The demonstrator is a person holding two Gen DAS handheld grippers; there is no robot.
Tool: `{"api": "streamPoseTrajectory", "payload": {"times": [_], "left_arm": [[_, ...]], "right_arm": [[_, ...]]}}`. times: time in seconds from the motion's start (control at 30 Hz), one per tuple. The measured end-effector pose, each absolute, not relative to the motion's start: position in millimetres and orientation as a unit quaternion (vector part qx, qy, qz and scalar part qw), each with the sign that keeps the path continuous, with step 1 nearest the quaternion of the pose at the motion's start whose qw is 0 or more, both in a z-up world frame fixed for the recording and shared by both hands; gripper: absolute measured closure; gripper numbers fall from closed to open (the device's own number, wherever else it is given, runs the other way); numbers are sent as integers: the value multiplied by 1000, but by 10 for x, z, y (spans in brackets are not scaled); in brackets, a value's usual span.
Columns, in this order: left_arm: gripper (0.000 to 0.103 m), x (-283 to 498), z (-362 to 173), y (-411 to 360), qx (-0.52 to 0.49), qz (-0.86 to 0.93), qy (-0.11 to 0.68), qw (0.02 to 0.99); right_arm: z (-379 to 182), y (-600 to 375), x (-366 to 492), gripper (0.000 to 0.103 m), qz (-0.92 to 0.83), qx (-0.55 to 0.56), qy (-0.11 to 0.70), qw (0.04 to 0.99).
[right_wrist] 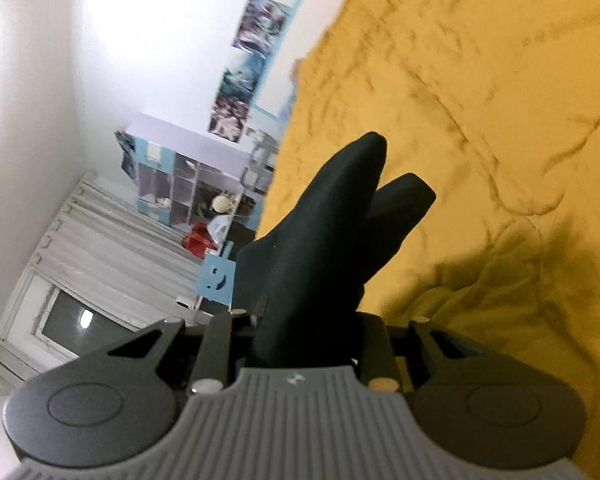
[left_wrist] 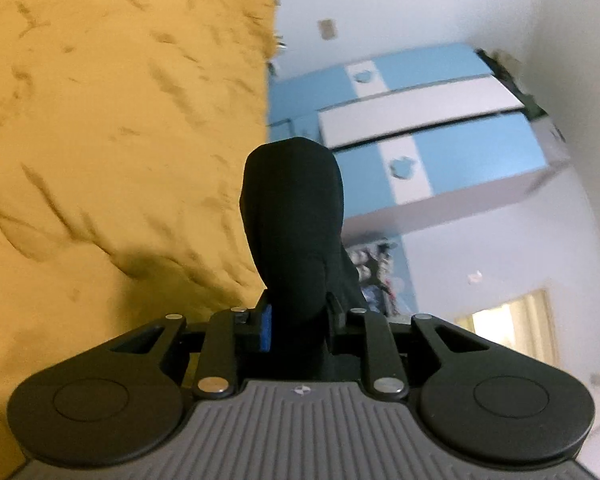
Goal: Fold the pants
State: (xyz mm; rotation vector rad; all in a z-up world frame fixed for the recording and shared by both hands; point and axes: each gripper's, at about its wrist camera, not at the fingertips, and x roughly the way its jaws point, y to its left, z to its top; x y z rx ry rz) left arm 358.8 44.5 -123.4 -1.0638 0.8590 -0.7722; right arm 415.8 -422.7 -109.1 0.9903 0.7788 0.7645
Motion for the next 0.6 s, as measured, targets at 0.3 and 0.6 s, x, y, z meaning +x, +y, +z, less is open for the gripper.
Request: {"api": "streamPoseTrajectory", "payload": {"times": [0.3, 0.6], "left_arm": [[77, 2729, -1193, -199, -485, -395, 411, 664], [77, 2560, -1554, -682, -474, -400, 472, 626]], "right_arm": [[-307, -4702, 2596, 83, 304, 416, 364, 776], [-459, -5183, 1488, 83, 233, 417, 403, 781]]}}
